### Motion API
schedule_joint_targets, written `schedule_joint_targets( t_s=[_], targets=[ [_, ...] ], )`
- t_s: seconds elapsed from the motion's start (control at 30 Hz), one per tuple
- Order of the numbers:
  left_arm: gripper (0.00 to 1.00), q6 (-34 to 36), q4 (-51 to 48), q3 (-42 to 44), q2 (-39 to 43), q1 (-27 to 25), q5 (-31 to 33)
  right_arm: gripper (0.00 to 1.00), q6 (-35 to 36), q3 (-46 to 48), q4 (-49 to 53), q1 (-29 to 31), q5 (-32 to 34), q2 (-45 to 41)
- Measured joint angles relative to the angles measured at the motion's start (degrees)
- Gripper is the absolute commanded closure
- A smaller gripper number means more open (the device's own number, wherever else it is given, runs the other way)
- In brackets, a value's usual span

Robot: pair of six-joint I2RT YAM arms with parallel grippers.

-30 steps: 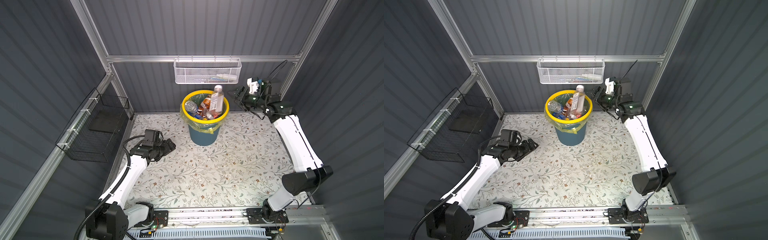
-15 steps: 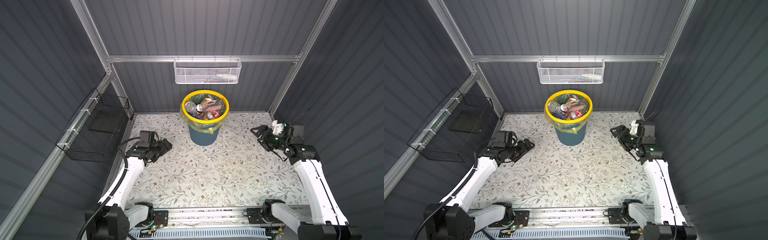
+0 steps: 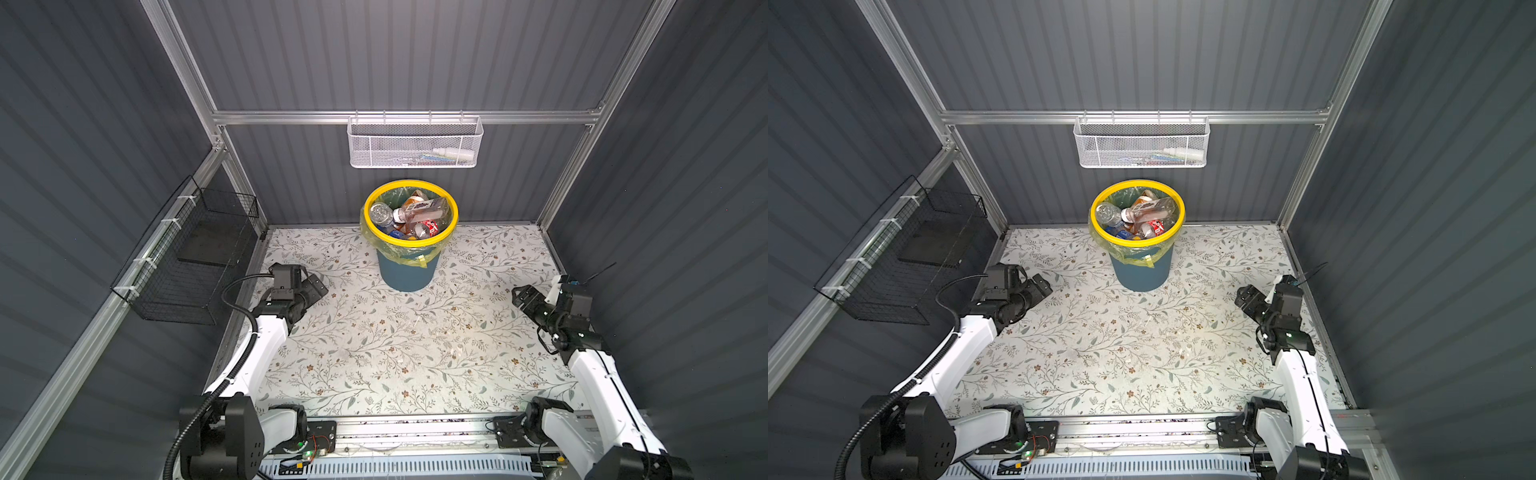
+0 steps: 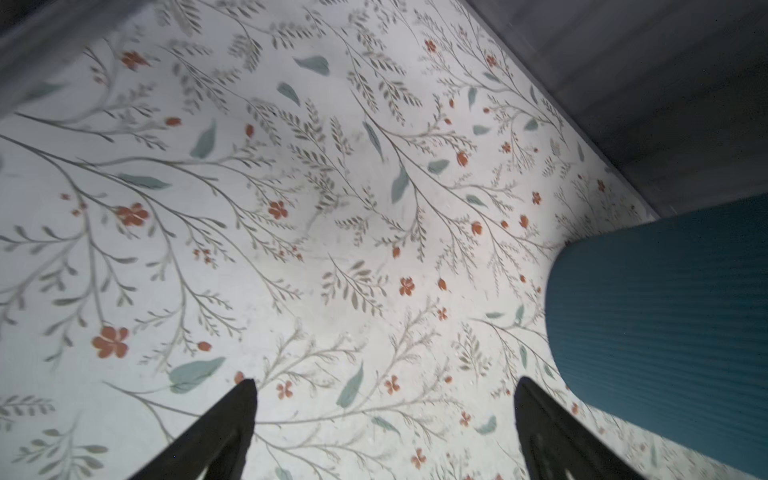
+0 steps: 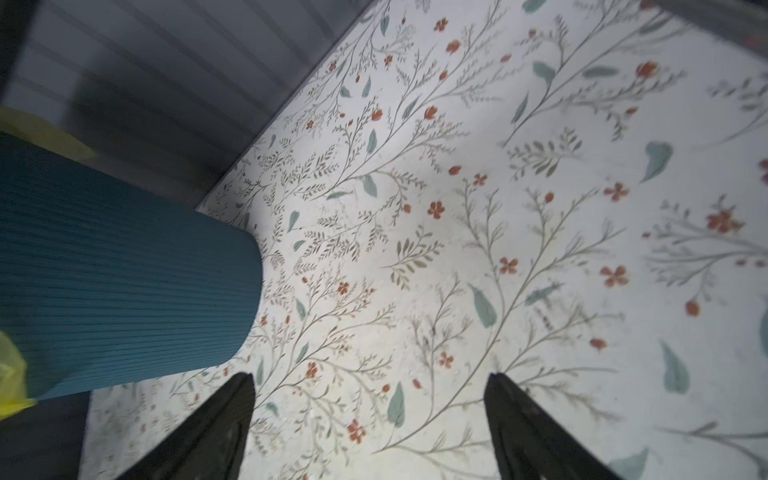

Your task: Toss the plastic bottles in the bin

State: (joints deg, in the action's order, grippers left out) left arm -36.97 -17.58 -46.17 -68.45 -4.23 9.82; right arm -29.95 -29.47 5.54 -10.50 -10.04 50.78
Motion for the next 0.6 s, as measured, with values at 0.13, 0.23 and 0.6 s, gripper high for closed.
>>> schedule_joint_targets(
  t_s=[0.13, 0.23, 0.6],
  targets=[
    [0.00, 2.47, 5.44, 5.40, 1.99, -0.17, 9.01, 0.05, 6.80, 7.72, -13.94, 0.00, 4.57, 1.14],
    [0.00, 4.11, 9.16, 8.50, 2.19, -0.24, 14.91, 0.05, 10.16, 9.73, -21.81, 0.00, 6.43, 4.74],
    [0.00, 10.38, 23.65, 17.16, -2.23, -0.39, 31.61, 0.02, 18.08, 14.47, -52.04, 1.38, 8.31, 24.46]
  ],
)
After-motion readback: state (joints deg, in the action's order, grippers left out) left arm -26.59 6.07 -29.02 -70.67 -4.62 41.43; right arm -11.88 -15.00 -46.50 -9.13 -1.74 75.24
